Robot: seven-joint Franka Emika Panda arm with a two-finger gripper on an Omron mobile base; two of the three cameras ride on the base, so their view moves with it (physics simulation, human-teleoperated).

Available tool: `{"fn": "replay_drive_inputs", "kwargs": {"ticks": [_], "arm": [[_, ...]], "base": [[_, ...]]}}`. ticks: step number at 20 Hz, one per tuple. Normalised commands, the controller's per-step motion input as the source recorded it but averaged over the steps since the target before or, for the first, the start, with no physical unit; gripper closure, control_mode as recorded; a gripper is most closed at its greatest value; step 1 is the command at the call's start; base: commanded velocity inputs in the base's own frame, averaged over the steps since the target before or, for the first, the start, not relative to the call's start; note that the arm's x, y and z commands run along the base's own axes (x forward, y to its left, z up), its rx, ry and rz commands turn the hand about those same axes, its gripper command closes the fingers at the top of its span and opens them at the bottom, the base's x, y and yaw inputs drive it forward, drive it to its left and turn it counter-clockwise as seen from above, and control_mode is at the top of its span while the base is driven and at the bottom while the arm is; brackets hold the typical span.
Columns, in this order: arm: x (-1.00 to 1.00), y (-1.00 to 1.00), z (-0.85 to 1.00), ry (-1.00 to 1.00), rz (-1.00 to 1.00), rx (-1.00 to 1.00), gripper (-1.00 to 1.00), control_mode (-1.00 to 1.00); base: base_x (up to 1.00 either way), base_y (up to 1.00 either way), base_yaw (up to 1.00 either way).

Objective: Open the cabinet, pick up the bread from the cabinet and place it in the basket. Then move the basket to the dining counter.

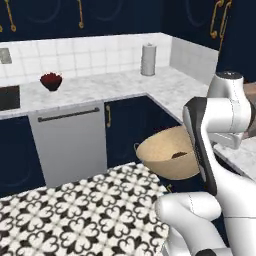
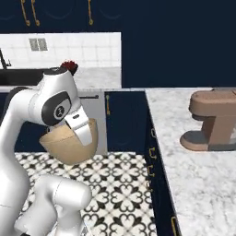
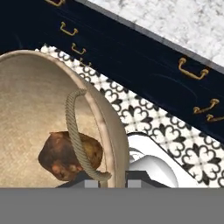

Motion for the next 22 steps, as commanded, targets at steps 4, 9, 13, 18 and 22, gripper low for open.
{"fn": "replay_drive_inputs", "kwargs": {"ticks": [4, 9, 13, 18, 22], "arm": [[0.00, 0.00, 0.00, 0.00, 0.00, 0.00, 1.00, 1.00], [0.00, 0.00, 0.00, 0.00, 0.00, 0.00, 1.00, 1.00], [0.00, 0.00, 0.00, 0.00, 0.00, 0.00, 1.00, 1.00], [0.00, 0.00, 0.00, 0.00, 0.00, 0.00, 1.00, 1.00], [0.00, 0.00, 0.00, 0.00, 0.00, 0.00, 1.00, 1.00]], "base": [[0.00, 0.39, 0.93], [0.00, 0.40, 0.92], [0.00, 0.40, 0.91], [0.14, 0.33, 0.87], [0.91, 0.06, 0.67]]}}
